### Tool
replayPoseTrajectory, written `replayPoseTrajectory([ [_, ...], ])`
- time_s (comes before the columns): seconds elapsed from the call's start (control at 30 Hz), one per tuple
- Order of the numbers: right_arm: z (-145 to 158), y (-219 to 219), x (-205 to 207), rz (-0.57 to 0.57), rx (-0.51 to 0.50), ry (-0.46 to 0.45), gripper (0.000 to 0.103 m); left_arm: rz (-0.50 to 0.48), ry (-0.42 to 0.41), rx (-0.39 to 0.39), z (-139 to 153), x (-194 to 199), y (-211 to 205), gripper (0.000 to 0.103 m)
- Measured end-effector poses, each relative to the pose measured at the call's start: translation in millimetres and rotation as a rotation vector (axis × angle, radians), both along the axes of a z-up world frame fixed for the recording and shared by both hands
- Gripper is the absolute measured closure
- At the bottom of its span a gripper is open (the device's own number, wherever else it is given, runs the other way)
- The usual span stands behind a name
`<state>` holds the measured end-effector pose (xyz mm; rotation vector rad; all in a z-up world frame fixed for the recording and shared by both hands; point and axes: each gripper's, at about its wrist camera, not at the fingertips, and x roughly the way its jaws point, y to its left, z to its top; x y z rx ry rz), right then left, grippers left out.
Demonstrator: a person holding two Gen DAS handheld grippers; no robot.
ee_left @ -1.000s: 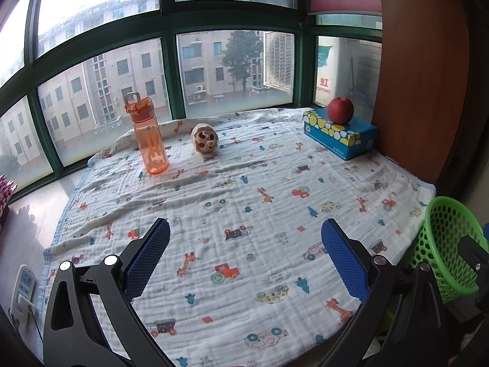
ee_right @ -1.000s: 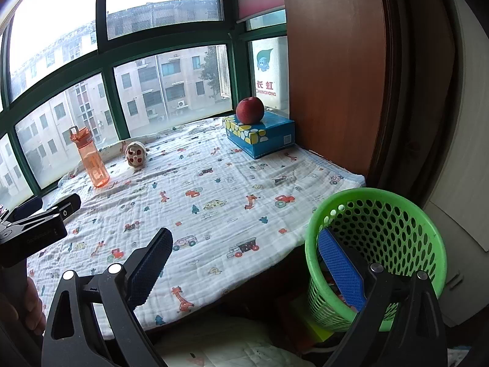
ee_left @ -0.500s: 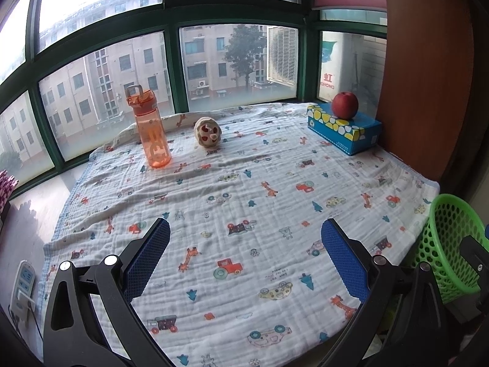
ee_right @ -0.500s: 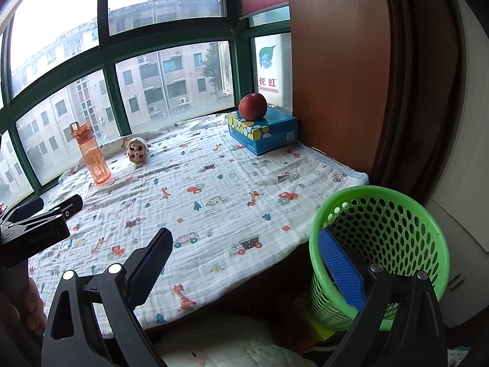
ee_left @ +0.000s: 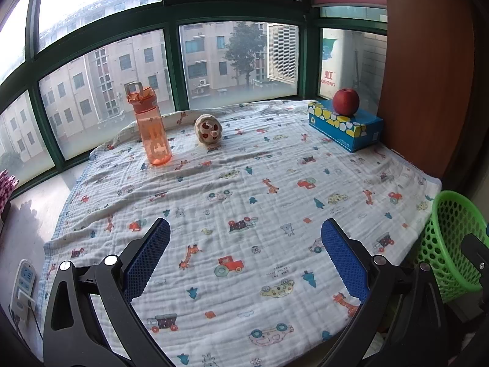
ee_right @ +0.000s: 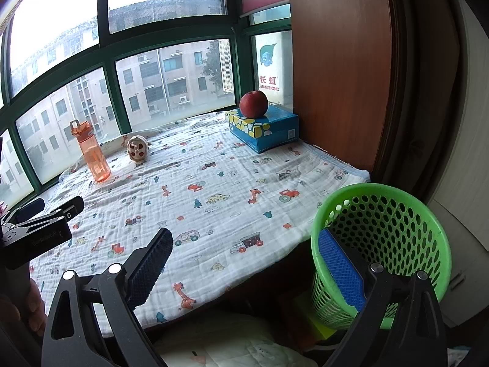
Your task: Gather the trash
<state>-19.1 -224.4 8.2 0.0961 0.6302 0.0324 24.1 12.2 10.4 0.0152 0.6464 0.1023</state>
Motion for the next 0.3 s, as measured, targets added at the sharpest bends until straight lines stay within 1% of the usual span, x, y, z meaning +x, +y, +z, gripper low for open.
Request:
replayPoseTrajectory([
  [0.3, -5.2, 2.9, -1.1, 0.006, 0.001, 0.008, 0.010, 0.003, 0.018, -0.008, -2.3, 2.0, -0.6, 0.005],
])
